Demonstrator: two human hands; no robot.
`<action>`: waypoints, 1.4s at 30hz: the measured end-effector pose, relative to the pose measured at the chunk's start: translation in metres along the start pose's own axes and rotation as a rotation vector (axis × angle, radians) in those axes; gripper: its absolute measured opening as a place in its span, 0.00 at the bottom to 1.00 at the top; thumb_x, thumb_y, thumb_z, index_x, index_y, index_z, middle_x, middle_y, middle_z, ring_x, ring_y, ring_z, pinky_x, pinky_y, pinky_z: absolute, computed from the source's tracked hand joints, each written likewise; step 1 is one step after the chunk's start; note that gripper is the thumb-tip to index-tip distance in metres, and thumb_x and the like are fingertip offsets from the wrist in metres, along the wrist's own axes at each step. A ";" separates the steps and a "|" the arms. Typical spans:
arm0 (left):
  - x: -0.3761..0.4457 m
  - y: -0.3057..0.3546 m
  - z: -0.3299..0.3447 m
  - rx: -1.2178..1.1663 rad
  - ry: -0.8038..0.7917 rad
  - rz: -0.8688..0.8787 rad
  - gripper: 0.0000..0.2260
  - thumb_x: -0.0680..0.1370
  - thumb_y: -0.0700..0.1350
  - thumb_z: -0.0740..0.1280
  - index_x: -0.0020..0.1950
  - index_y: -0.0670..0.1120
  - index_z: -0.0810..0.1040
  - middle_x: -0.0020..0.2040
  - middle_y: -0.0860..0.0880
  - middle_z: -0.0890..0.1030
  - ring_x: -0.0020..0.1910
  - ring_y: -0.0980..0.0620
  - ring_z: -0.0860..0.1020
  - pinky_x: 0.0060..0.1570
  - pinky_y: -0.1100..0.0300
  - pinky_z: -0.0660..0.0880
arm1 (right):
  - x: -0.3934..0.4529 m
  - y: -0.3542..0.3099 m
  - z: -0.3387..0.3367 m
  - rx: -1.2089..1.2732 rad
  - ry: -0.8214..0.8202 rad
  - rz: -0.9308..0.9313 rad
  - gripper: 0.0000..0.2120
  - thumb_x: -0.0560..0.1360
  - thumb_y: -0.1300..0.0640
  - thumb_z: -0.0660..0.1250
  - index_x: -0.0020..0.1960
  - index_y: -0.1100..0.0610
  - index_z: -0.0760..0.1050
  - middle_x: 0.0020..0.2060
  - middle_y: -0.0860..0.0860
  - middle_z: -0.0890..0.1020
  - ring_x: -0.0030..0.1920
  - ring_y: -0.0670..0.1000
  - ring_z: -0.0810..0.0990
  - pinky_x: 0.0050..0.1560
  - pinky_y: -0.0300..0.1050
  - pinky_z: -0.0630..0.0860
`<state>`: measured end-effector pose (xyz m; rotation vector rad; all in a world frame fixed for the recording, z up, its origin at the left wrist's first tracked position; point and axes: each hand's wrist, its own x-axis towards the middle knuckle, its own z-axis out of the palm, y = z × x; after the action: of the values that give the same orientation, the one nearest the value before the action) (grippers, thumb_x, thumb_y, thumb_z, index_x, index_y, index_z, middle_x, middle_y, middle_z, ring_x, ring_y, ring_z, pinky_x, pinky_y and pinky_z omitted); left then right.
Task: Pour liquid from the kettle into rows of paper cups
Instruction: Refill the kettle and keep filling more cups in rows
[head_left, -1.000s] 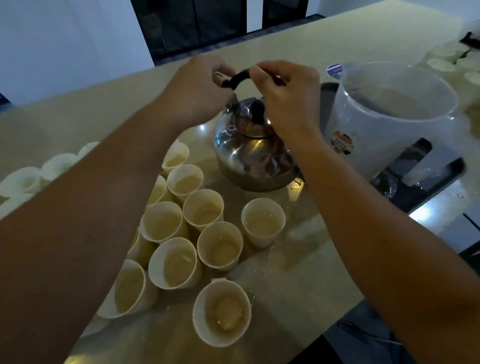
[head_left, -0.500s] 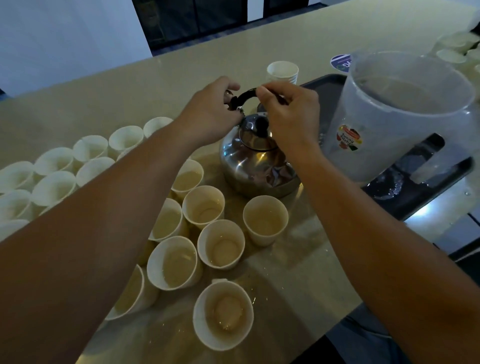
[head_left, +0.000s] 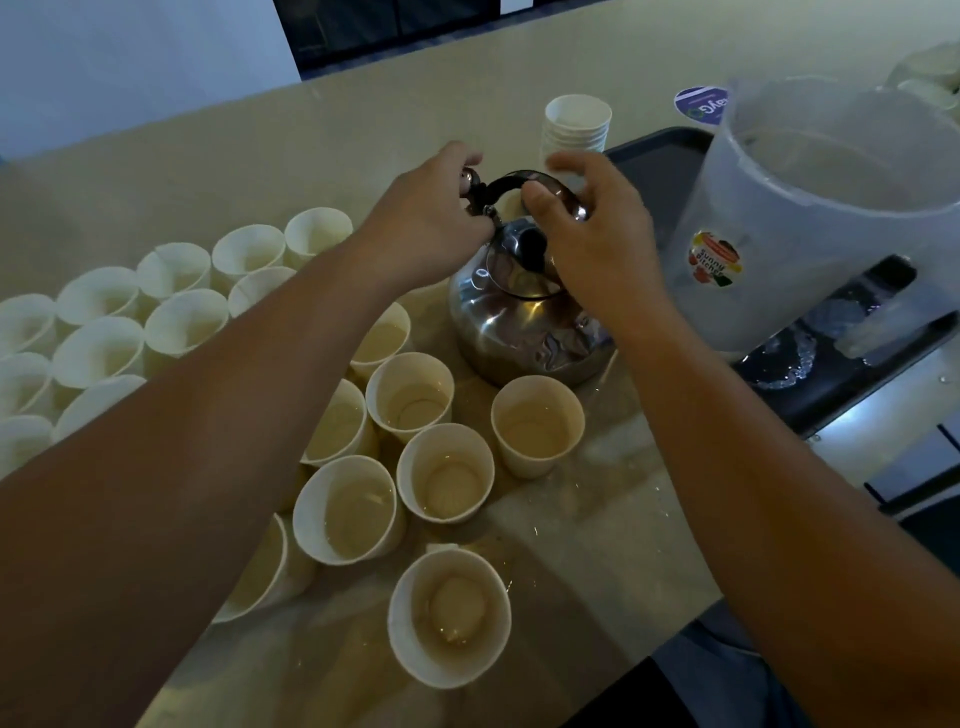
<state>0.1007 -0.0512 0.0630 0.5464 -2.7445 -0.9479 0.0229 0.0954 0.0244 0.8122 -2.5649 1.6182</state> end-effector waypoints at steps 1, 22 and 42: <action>-0.006 0.004 -0.002 0.021 0.006 0.017 0.22 0.78 0.46 0.69 0.72 0.51 0.70 0.61 0.52 0.78 0.53 0.54 0.77 0.48 0.64 0.70 | -0.004 0.001 -0.005 -0.074 0.039 -0.007 0.18 0.79 0.45 0.68 0.65 0.51 0.71 0.56 0.47 0.75 0.55 0.45 0.75 0.52 0.32 0.73; -0.069 0.008 0.030 0.302 -0.498 0.062 0.08 0.77 0.43 0.71 0.55 0.49 0.84 0.49 0.52 0.84 0.47 0.55 0.81 0.42 0.63 0.77 | -0.069 0.002 -0.052 -0.543 -0.877 0.206 0.16 0.81 0.52 0.65 0.37 0.55 0.79 0.30 0.48 0.77 0.32 0.45 0.73 0.37 0.41 0.70; -0.144 -0.020 -0.163 0.134 -0.041 -0.208 0.04 0.76 0.48 0.70 0.46 0.52 0.86 0.36 0.60 0.84 0.40 0.59 0.82 0.43 0.61 0.78 | -0.034 -0.179 0.014 -0.454 -0.910 -0.260 0.16 0.78 0.49 0.66 0.33 0.50 0.82 0.27 0.47 0.81 0.29 0.45 0.78 0.39 0.49 0.71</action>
<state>0.2857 -0.0990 0.1698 0.8594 -2.8443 -0.8293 0.1316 0.0375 0.1593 2.0407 -2.9255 0.5814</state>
